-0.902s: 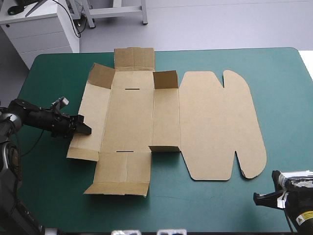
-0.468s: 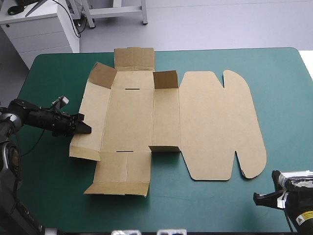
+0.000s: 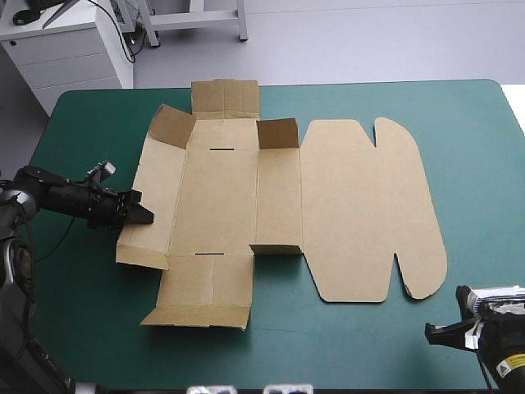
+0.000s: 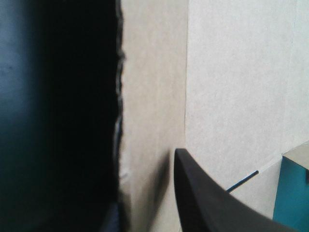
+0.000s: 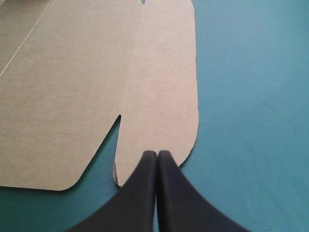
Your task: Fold the box
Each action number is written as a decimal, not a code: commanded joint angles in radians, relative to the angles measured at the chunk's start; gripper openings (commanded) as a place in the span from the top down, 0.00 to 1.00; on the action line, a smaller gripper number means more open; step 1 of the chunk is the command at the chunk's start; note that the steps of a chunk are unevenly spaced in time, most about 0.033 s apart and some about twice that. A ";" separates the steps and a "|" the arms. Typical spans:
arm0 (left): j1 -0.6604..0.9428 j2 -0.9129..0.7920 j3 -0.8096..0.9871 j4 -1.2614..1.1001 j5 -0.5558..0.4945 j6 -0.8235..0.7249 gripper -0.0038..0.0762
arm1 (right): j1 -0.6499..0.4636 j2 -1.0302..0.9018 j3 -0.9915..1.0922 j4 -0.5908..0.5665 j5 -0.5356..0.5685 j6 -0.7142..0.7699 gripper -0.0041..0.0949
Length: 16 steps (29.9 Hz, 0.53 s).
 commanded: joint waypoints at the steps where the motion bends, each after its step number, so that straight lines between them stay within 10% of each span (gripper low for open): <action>1: -0.006 -0.045 -0.021 -0.060 0.105 -0.012 0.62 | -0.008 0.013 -0.026 -0.005 -0.078 -0.007 0.98; 16: -0.077 -0.027 -0.021 -0.060 0.078 -0.033 0.65 | -0.008 0.013 -0.026 -0.005 -0.078 -0.007 0.98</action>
